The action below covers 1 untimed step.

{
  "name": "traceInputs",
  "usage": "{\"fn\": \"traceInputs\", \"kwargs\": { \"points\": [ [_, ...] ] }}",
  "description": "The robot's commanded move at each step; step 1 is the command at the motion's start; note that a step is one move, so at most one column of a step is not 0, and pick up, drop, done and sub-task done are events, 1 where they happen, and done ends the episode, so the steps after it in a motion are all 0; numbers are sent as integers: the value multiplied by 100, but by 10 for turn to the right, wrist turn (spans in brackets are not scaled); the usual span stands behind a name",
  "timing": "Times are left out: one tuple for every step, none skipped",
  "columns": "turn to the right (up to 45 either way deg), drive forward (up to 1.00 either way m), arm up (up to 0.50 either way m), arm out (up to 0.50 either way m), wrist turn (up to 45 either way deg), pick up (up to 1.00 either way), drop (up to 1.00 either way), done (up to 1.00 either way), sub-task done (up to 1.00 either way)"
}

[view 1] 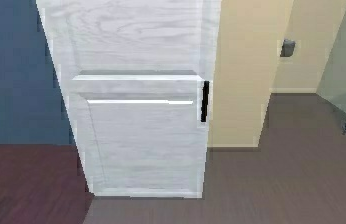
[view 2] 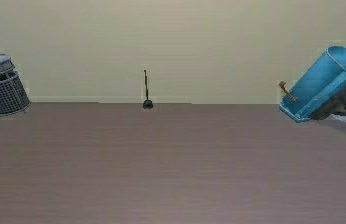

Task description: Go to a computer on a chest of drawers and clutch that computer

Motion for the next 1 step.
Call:
{"fn": "traceInputs", "kwargs": {
  "points": [
    [-450,0,0,0,0,0,0,0,0]
  ]
}}
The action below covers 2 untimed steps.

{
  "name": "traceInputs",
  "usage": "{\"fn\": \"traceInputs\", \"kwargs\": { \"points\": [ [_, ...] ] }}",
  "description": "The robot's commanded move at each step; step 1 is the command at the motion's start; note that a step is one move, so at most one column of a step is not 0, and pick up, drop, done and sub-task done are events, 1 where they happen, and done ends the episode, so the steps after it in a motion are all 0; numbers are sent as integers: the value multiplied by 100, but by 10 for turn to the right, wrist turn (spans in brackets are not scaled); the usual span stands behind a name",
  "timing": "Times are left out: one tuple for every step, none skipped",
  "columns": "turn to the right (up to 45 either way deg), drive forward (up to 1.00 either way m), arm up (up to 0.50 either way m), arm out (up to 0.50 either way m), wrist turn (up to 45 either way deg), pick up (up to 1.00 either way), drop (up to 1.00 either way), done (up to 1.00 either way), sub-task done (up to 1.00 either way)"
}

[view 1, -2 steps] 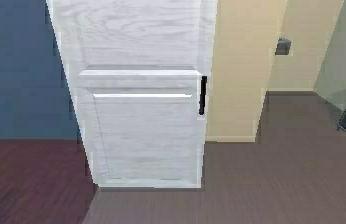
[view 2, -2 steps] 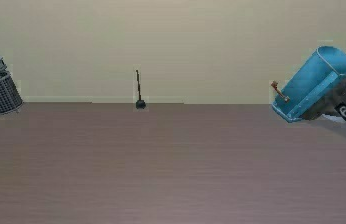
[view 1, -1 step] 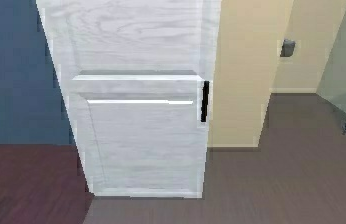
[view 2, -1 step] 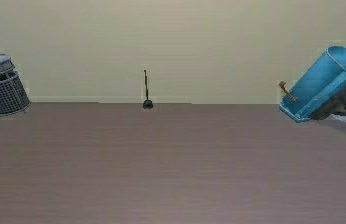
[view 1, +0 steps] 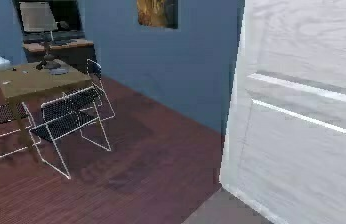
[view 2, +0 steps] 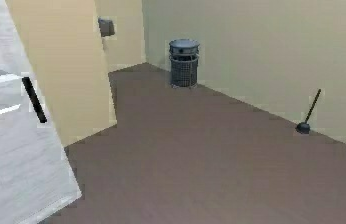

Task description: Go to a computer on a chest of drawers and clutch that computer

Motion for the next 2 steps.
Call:
{"fn": "traceInputs", "kwargs": {
  "points": [
    [-390,0,0,0,0,0,0,0,0],
    [0,5,0,0,0,0,0,0,0]
  ]
}}
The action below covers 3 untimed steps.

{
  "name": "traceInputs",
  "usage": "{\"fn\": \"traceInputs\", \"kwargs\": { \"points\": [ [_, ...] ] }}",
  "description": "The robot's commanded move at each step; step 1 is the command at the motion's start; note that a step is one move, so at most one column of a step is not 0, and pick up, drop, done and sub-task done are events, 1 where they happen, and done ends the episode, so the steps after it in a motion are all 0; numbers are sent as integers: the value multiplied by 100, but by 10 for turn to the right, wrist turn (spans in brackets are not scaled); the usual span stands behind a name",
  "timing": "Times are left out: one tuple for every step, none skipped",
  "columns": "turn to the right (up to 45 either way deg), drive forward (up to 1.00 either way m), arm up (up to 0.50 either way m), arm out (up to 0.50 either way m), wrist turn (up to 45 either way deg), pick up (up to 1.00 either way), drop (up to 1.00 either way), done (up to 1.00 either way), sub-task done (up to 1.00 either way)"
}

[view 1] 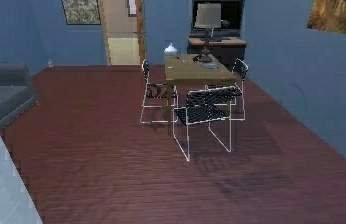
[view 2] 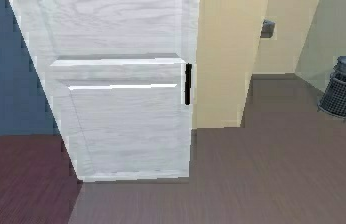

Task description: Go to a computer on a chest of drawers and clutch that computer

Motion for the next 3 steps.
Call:
{"fn": "traceInputs", "kwargs": {
  "points": [
    [-120,0,0,0,0,0,0,0,0],
    [0,100,0,0,0,0,0,0,0],
    [-60,0,0,0,0,0,0,0,0]
  ]
}}
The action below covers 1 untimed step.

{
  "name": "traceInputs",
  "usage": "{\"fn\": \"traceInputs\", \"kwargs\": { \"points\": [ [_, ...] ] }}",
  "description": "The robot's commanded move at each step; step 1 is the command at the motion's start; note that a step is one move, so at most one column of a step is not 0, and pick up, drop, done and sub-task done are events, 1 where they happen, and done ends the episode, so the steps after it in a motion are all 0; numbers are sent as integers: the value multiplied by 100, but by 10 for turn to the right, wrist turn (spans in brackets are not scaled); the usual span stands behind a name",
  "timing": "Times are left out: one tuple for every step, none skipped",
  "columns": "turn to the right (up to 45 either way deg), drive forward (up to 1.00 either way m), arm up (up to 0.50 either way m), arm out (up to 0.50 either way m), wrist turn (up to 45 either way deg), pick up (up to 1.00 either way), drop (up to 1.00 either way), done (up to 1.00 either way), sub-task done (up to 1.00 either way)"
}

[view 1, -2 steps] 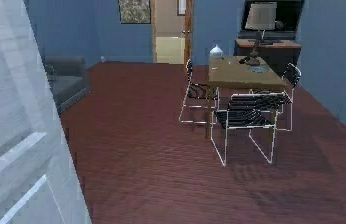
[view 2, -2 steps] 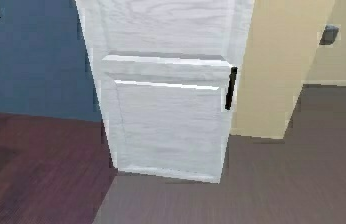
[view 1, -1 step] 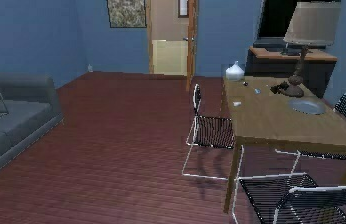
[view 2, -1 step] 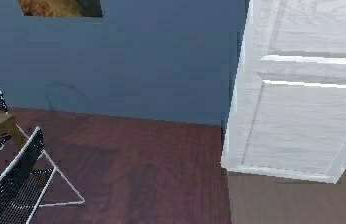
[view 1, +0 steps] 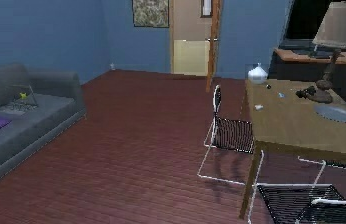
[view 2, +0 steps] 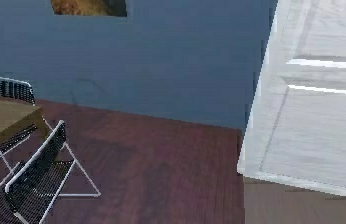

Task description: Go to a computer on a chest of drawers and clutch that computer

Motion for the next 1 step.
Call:
{"fn": "traceInputs", "kwargs": {
  "points": [
    [0,30,0,0,0,0,0,0,0]
  ]
}}
